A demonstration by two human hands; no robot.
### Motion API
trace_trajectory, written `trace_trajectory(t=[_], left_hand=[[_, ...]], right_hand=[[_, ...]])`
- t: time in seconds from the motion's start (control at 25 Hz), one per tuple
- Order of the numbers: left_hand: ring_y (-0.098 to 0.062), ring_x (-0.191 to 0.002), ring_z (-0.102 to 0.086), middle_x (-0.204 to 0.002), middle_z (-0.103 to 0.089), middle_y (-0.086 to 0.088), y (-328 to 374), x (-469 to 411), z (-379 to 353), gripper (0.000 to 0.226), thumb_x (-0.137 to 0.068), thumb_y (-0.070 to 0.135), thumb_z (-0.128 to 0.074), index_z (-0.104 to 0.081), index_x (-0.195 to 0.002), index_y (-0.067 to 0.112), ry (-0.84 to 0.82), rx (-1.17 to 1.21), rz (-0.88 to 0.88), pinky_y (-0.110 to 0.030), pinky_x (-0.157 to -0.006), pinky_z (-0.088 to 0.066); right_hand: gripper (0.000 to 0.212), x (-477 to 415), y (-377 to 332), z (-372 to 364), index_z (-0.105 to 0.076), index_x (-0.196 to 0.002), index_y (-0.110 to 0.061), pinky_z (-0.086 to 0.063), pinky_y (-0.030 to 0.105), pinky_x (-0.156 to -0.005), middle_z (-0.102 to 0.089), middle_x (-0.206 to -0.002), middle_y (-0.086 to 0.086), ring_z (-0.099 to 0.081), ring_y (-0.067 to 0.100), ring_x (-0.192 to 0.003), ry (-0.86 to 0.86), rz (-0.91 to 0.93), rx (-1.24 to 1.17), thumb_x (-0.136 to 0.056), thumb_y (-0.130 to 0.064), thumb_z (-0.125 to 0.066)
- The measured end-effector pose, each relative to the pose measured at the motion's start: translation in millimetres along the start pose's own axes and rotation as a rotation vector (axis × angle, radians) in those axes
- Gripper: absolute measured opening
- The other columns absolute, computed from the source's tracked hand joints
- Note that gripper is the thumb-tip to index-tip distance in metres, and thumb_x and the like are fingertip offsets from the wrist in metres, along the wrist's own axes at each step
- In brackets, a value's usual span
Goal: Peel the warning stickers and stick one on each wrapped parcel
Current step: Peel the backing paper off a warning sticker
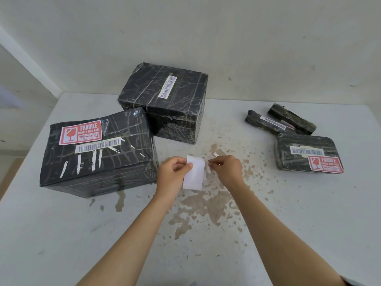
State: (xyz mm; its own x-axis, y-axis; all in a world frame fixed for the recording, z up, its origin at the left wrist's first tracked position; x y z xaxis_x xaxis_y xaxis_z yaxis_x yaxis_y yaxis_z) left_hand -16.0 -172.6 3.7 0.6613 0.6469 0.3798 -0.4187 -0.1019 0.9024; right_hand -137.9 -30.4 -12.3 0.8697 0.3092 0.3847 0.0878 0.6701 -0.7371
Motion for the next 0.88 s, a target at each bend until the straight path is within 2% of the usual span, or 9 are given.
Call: trace_trajectory(t=[0.12, 0.2, 0.28, 0.36, 0.4, 0.48, 0.6, 0.68, 0.88], left_hand=[[-0.023, -0.089, -0.066, -0.095, -0.07, -0.009, -4.2, -3.0, -2.9, 0.004, -0.086, 0.014, -0.067, -0.066, -0.088, 0.01, -0.007, 0.147, 0.081, -0.036, -0.079, -0.055], [-0.023, -0.089, -0.066, -0.095, -0.07, -0.009, -7.0, -3.3, -4.5, 0.007, -0.086, 0.01, -0.066, -0.067, -0.093, 0.007, 0.003, 0.242, 0.143, -0.032, -0.075, -0.055], [-0.023, -0.088, -0.066, -0.095, -0.07, -0.009, -8.6, -2.2, -3.7, 0.01, -0.086, 0.007, -0.065, -0.067, -0.095, 0.004, 0.026, 0.289, 0.177, -0.028, -0.07, -0.053], [-0.021, -0.088, -0.066, -0.096, -0.07, -0.01, -9.2, 0.1, -1.7, 0.013, -0.086, 0.004, -0.065, -0.067, -0.099, 0.003, 0.045, 0.303, 0.185, -0.027, -0.071, -0.054], [-0.021, -0.088, -0.066, -0.097, -0.07, -0.01, -9.2, 1.6, -0.5, 0.013, -0.086, 0.002, -0.065, -0.067, -0.099, 0.003, 0.055, 0.311, 0.183, -0.026, -0.073, -0.054], [-0.019, -0.087, -0.067, -0.095, -0.07, -0.01, -9.4, 4.6, 1.8, 0.01, -0.084, 0.0, -0.066, -0.067, -0.093, 0.005, 0.084, 0.334, 0.175, -0.026, -0.073, -0.055], [-0.016, -0.077, -0.066, -0.092, -0.069, -0.012, -7.7, 8.3, -1.3, 0.006, -0.084, 0.001, -0.066, -0.065, -0.091, 0.002, 0.093, 0.378, 0.17, -0.021, -0.066, -0.056], [-0.017, -0.08, -0.067, -0.096, -0.068, -0.014, -5.5, 10.7, -8.3, 0.014, -0.087, 0.003, -0.064, -0.064, -0.099, -0.004, 0.052, 0.412, 0.172, -0.021, -0.069, -0.057], [-0.018, -0.089, -0.067, -0.102, -0.067, -0.017, 8.1, 18.6, -21.1, 0.023, -0.093, 0.01, -0.057, -0.06, -0.105, -0.01, -0.084, 0.479, 0.143, -0.025, -0.082, -0.056]], right_hand=[[0.021, -0.8, -2.9, 3.6, -0.073, -0.105, -0.007, -0.043, 0.02, -0.066, -0.072, -0.098, 0.009, -0.058, 0.015, -0.076, -0.005, 0.052, 0.016, -0.089, -0.005, -0.06], [0.026, -0.6, -1.0, 2.2, -0.071, -0.109, -0.006, -0.048, 0.026, -0.065, -0.071, -0.095, 0.009, -0.057, 0.017, -0.074, -0.045, 0.056, 0.021, -0.092, 0.0, -0.052], [0.023, -0.1, -1.2, 1.7, -0.072, -0.101, -0.005, -0.054, 0.033, -0.069, -0.072, -0.09, 0.012, -0.059, 0.021, -0.07, -0.039, 0.079, 0.035, -0.09, 0.001, -0.053], [0.007, 2.3, -4.9, 3.9, -0.071, -0.086, -0.004, -0.056, 0.038, -0.07, -0.071, -0.08, 0.012, -0.063, 0.025, -0.069, 0.0, 0.119, 0.043, -0.086, -0.007, -0.064], [0.008, 4.3, -6.6, 5.7, -0.068, -0.082, -0.005, -0.056, 0.038, -0.067, -0.07, -0.076, 0.01, -0.064, 0.025, -0.069, 0.025, 0.127, 0.042, -0.085, -0.013, -0.067], [0.012, 10.4, -12.1, 11.6, -0.063, -0.081, -0.007, -0.049, 0.028, -0.062, -0.067, -0.075, 0.007, -0.06, 0.018, -0.067, 0.099, 0.175, -0.012, -0.085, -0.018, -0.067], [0.003, 30.9, -39.7, 20.0, -0.067, -0.084, -0.01, -0.041, 0.011, -0.063, -0.065, -0.081, 0.0, -0.055, 0.006, -0.069, 0.195, 0.463, -0.088, -0.082, -0.007, -0.067], [0.008, 39.0, -52.0, 16.8, -0.071, -0.085, -0.01, -0.038, 0.008, -0.065, -0.062, -0.085, -0.003, -0.053, 0.002, -0.072, 0.183, 0.586, -0.053, -0.08, -0.005, -0.068], [0.012, 39.4, -57.1, 23.1, -0.075, -0.092, -0.014, -0.037, 0.008, -0.076, -0.061, -0.103, -0.001, -0.054, 0.01, -0.097, 0.168, 0.613, -0.035, -0.08, -0.011, -0.071]])
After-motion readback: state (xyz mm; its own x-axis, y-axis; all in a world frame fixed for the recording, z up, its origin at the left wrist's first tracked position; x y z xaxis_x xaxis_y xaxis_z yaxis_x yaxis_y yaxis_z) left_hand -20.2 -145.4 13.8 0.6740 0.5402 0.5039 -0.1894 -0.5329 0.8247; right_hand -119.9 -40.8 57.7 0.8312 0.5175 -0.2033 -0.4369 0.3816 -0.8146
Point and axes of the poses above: each hand's wrist, its own x-axis away from the middle knuckle, its own z-axis out of the back of the hand, y = z × x, the point moved 7 cm from there along -x, towards the middle knuckle
